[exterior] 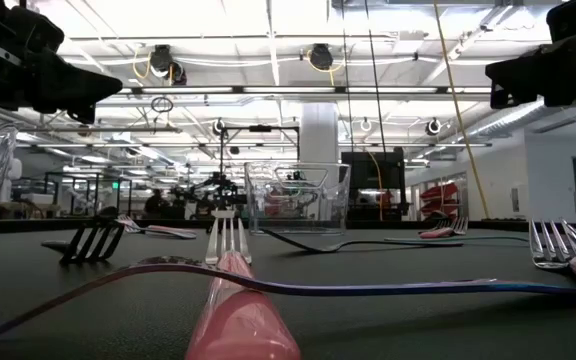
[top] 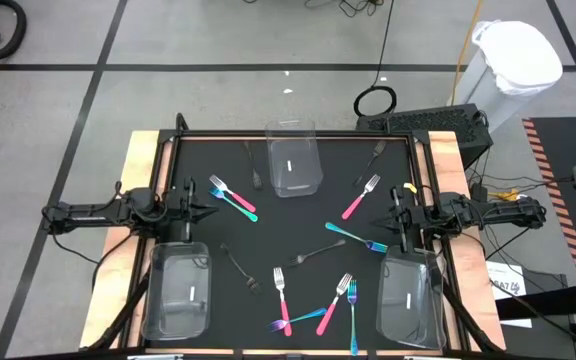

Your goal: Sort silverware by color (type)

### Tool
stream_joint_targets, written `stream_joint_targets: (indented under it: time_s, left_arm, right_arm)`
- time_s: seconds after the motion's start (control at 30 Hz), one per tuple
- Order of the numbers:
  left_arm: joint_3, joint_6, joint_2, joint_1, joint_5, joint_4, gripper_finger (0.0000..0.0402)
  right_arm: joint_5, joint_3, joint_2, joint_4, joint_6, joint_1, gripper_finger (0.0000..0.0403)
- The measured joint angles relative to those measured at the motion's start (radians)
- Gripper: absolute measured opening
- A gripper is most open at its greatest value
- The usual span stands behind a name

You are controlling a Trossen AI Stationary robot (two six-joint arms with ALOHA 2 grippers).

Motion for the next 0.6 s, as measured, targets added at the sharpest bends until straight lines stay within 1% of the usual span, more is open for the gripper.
stream_joint_targets:
  time_s: [0.4,0.53,0.6]
  left_arm:
    - [0.0,0.0,0.0,0.0,0.0,0.0,0.0018]
    - [0.0,0.0,0.0,0.0,0.0,0.0,0.0018]
    - [0.0,0.0,0.0,0.0,0.0,0.0,0.0018]
  right_arm:
    - [0.0,0.0,0.0,0.0,-0.002,0.0,0.0011]
    - [0.0,0.0,0.0,0.0,-0.067,0.0,0.0011]
    - [0.0,0.0,0.0,0.0,-0.053,0.0,0.0011]
